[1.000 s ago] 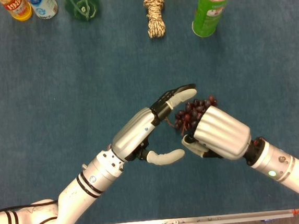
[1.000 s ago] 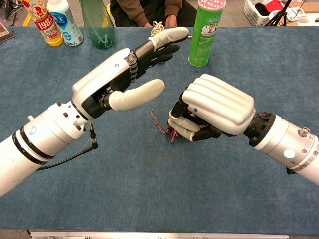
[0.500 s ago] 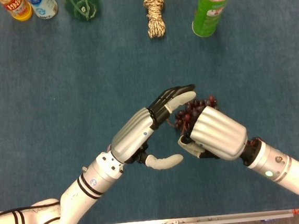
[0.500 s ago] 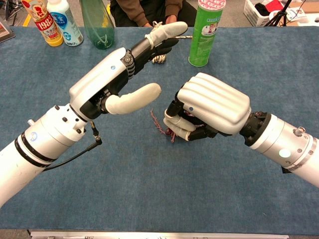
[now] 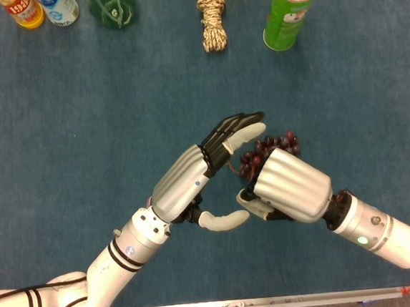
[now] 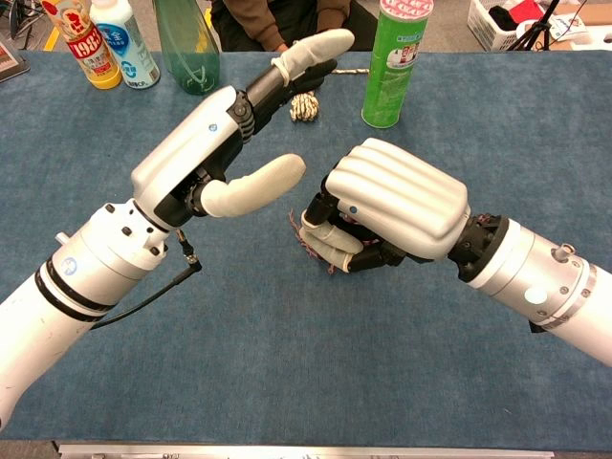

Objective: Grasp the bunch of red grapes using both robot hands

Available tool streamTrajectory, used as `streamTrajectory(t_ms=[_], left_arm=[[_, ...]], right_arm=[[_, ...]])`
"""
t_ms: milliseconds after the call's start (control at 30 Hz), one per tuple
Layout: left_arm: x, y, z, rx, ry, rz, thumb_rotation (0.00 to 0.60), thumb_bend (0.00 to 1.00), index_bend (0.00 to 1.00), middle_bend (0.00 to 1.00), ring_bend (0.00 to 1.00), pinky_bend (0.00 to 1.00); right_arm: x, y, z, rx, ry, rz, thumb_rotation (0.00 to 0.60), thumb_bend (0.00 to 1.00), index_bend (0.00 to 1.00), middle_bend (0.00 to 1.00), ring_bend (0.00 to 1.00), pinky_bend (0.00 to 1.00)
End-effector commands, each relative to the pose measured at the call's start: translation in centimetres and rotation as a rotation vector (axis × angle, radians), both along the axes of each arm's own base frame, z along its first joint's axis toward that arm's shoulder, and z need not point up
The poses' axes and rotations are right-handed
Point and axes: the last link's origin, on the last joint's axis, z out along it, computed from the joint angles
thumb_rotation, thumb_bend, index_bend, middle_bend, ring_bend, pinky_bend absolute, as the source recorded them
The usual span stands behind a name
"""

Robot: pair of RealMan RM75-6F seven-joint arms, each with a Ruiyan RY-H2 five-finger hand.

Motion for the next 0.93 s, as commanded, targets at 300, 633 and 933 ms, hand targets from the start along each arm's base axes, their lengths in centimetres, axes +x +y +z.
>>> streamTrajectory(t_ms=[300, 633, 933], left_arm=[[0.02, 0.05, -0.13, 0.041, -0.006, 0.002, 0.167, 0.21, 0.0, 0.0, 0.0, 0.0], [0.05, 0.11, -0.17, 0.057, -0.012, 0.01, 0.165, 0.21, 0.0, 0.0, 0.0, 0.0], [0.02, 0.07, -0.13, 0.062, -0.019, 0.014, 0.167, 0.21, 0.0, 0.0, 0.0, 0.0]], right_arm=[[0.15, 0.06, -0.01, 0.002, -0.011, 0.001, 0.6, 0.62, 1.0, 1.0, 1.0, 1.0], [0.24, 0.02, 0.04, -0.002, -0.028, -0.004, 0.6, 0.62, 1.0, 1.0, 1.0, 1.0], [0.33, 0.07, -0.03, -0.003, -0.032, -0.003, 0.6, 0.62, 1.0, 1.0, 1.0, 1.0]])
